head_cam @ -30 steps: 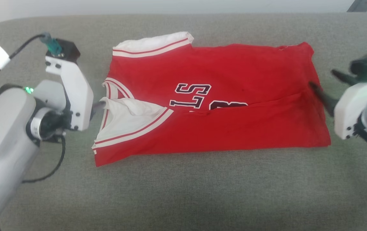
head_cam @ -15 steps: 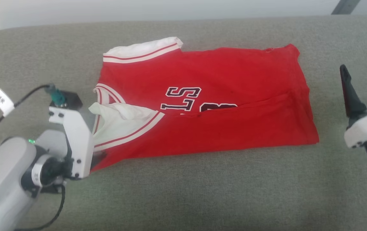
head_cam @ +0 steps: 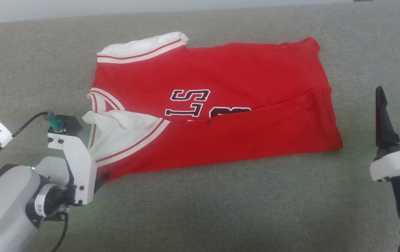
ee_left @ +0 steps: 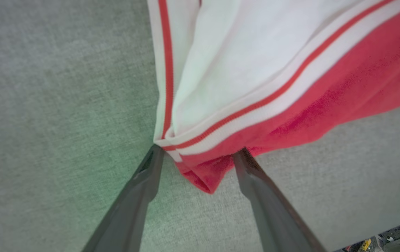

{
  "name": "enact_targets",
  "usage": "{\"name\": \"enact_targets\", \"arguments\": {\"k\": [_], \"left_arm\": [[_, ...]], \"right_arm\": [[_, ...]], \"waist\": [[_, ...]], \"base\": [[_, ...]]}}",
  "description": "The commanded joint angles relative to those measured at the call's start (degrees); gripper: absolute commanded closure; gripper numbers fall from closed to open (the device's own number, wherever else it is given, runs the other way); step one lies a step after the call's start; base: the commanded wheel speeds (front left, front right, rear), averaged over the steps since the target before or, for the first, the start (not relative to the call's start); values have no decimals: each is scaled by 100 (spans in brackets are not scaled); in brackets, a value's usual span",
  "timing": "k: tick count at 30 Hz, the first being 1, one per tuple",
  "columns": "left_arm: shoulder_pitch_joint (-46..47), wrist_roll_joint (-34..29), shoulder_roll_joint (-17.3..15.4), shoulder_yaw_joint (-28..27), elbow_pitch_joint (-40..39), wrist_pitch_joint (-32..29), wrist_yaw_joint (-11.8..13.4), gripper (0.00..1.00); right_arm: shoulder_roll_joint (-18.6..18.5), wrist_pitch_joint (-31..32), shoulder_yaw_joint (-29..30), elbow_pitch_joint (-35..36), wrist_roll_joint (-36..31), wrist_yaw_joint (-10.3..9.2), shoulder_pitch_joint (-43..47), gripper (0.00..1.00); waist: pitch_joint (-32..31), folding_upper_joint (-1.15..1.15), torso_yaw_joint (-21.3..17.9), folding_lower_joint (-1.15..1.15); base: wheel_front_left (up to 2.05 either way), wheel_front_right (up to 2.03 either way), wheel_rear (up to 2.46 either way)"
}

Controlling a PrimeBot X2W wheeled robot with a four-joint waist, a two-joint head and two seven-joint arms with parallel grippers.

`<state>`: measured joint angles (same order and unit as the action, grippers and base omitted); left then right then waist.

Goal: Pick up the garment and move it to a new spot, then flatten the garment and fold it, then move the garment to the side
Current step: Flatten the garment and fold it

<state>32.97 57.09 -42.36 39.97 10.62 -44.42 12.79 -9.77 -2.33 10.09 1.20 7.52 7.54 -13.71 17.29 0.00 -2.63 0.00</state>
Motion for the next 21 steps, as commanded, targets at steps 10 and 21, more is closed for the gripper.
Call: {"name": "enact_targets", "arguments": {"k": [10,21], "left_arm": [[-149,99,434,161,726,224,-306,100],[-3,154,608,218,796,225,-468,100]], "right_arm": [[-19,783,-157,44,466,-11,254,0],[-334,2970,-523,-163,1400,-10,232,0]], "waist": [[75,0,-7,0],[164,0,162,0]], "base": [[0,0,0],[0,0,0]]}}
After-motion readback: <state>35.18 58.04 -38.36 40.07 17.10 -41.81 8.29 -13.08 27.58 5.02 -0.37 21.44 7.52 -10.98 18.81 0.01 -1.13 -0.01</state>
